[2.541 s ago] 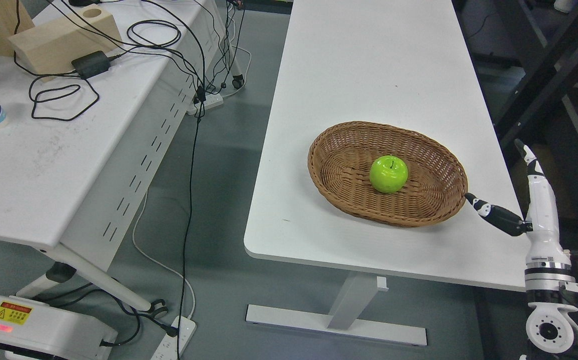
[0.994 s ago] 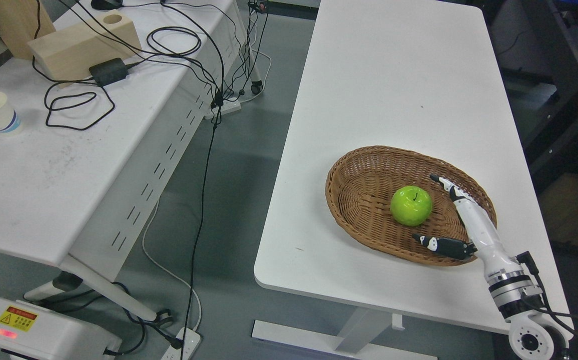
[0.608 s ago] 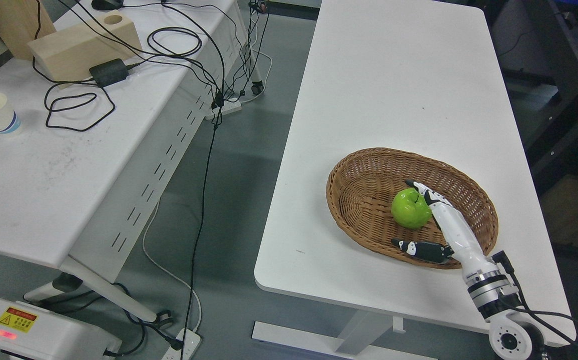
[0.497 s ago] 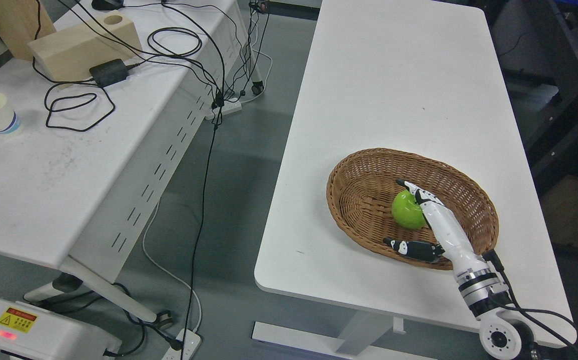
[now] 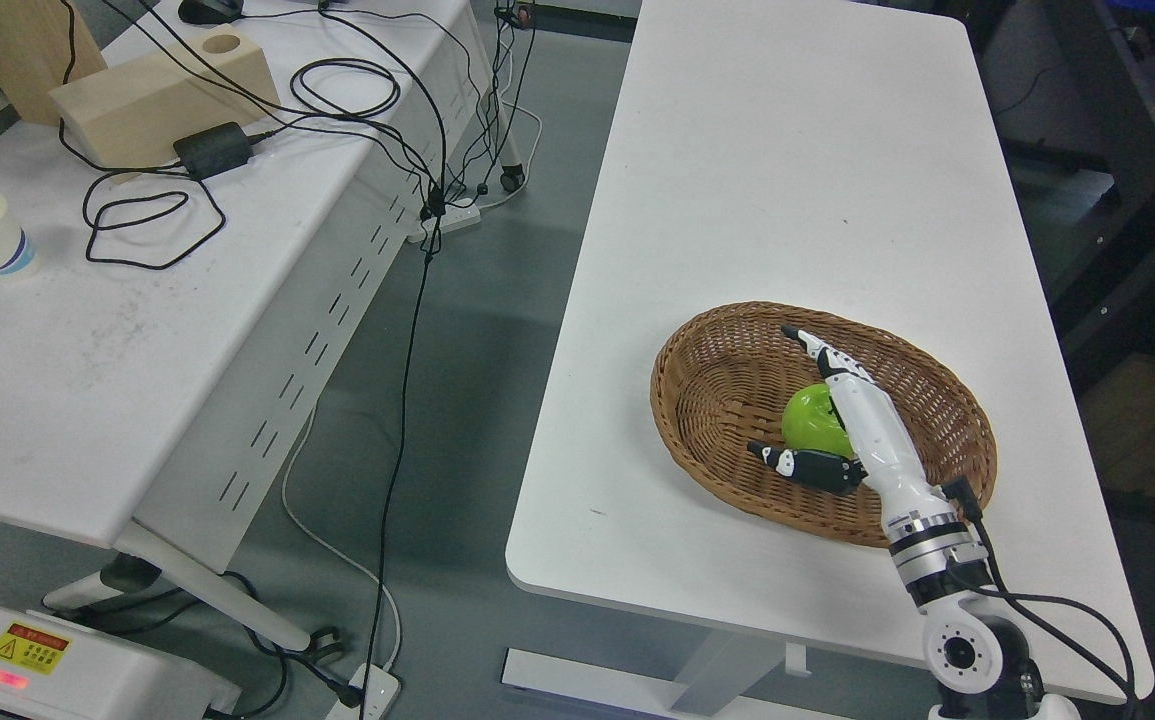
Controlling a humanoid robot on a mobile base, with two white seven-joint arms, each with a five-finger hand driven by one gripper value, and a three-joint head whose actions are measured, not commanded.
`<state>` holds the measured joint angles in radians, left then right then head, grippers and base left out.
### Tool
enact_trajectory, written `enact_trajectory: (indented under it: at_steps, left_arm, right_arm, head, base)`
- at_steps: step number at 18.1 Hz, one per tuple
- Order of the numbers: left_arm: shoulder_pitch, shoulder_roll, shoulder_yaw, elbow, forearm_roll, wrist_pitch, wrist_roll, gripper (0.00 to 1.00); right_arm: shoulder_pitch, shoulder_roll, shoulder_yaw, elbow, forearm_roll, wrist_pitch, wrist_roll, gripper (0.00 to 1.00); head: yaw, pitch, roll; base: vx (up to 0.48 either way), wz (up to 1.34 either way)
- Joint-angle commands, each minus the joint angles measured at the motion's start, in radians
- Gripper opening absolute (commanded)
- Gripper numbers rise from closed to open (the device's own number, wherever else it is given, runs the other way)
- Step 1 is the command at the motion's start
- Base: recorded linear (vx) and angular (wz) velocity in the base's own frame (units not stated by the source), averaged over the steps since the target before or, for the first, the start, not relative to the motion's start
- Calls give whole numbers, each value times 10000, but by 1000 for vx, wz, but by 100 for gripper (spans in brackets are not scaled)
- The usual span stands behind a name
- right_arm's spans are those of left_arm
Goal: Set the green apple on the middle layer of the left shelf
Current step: 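Close the right hand fingers around the green apple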
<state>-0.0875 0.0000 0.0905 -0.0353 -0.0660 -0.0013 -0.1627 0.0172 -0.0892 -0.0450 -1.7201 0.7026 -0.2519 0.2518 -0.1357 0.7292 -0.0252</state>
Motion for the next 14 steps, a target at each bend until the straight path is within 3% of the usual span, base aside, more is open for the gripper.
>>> enact_trajectory:
  at_steps: [1, 14]
  left_arm:
    - [0, 175, 0, 0, 0, -2, 1, 100]
    - [0, 175, 0, 0, 0, -2, 1, 100]
  right_arm:
    - [-33, 417, -41, 402, 305, 49, -79, 95]
    - [-815, 554, -26, 1584, 1334, 310, -202, 91]
  head:
    - [0, 0, 0]
    - [0, 0, 0]
  base:
    - [21, 0]
    - [3, 0]
